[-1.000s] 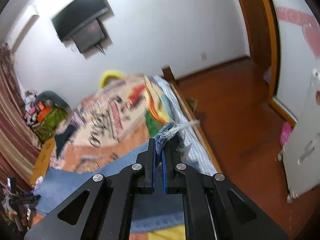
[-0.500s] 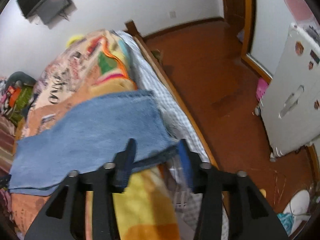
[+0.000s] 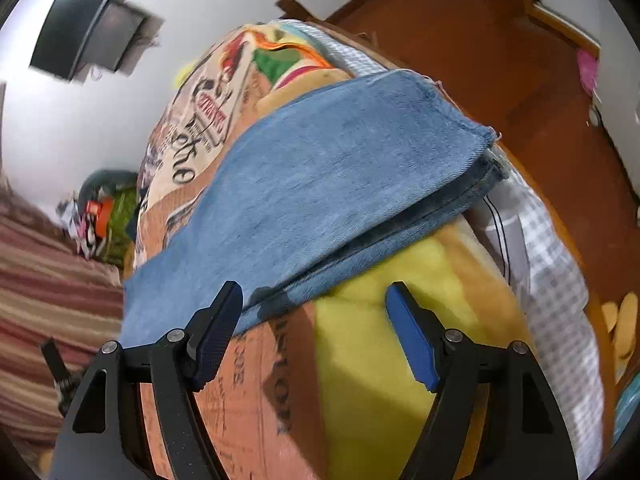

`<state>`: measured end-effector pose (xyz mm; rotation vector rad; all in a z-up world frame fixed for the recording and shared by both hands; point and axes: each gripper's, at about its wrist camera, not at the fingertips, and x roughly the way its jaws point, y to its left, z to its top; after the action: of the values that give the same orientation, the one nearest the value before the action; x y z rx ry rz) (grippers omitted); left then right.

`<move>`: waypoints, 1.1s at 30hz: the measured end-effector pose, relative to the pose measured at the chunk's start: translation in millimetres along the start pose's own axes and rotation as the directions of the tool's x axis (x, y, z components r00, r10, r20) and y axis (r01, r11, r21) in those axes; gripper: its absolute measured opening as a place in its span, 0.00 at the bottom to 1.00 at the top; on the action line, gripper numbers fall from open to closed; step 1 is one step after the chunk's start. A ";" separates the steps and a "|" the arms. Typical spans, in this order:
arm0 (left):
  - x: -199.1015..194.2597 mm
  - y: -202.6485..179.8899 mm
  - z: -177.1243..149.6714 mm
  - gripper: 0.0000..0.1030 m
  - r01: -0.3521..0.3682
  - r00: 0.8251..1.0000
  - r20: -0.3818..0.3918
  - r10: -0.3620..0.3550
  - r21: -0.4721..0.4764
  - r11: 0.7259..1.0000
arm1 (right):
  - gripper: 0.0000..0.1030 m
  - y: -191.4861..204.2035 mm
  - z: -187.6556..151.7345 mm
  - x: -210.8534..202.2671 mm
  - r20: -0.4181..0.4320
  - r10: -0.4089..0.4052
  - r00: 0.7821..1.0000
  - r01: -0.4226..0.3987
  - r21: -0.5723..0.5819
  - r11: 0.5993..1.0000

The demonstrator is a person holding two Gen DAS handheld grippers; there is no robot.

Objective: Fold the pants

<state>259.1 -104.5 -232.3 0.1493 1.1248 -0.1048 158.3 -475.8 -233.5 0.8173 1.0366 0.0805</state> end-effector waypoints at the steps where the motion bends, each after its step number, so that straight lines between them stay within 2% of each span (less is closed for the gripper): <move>1: 1.1 -2.1 0.3 0.86 0.009 1.000 -0.002 -0.009 0.000 1.000 | 0.71 -0.4 1.9 1.3 0.003 0.001 1.000 -0.001 0.004 1.000; 4: 4.6 -8.8 2.9 0.86 0.033 0.999 -0.005 -0.033 0.005 0.999 | 0.70 -3.1 13.1 3.8 0.042 -0.031 0.999 0.031 0.009 0.999; 5: 5.4 -11.1 3.8 0.86 0.039 0.999 -0.006 -0.039 0.007 0.999 | 0.67 -4.9 17.6 5.8 0.052 -0.046 0.998 0.045 0.019 0.999; 9: 7.0 -19.8 5.7 0.86 0.043 0.999 0.002 -0.043 0.026 0.999 | 0.46 -7.0 32.2 2.7 0.113 -0.078 0.991 0.074 0.040 0.996; 12: 8.1 -22.5 6.7 0.86 0.046 0.999 0.005 -0.046 0.030 0.999 | 0.24 -7.4 39.1 -5.3 0.162 -0.107 0.981 0.102 0.039 0.994; 15: 7.9 -22.3 7.0 0.86 0.048 0.999 0.006 -0.048 0.028 0.998 | 0.10 -10.4 47.8 -13.9 0.211 -0.101 0.972 0.091 0.057 0.994; 17: 8.0 -22.1 6.8 0.86 0.054 0.999 0.005 -0.054 0.022 0.998 | 0.08 -4.2 50.4 -18.9 0.244 -0.094 0.965 0.091 0.024 0.996; 22: -1.3 -15.1 7.6 0.86 0.066 0.997 0.028 -0.066 0.004 0.998 | 0.06 32.7 44.6 -42.8 0.327 -0.108 0.939 0.156 -0.124 0.980; 27: -24.2 -0.6 10.6 0.86 0.069 0.993 0.095 -0.067 -0.021 0.997 | 0.05 82.6 40.8 -79.9 0.406 -0.025 0.913 0.137 -0.247 0.959; 33: -50.8 16.6 10.5 0.86 0.080 0.984 0.162 -0.074 -0.033 0.996 | 0.05 154.4 22.8 -96.1 0.423 0.090 0.902 0.104 -0.415 0.904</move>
<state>249.3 -89.5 -180.8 0.0609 0.9711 -0.1612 172.2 -420.0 -59.5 0.3963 0.5625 0.1100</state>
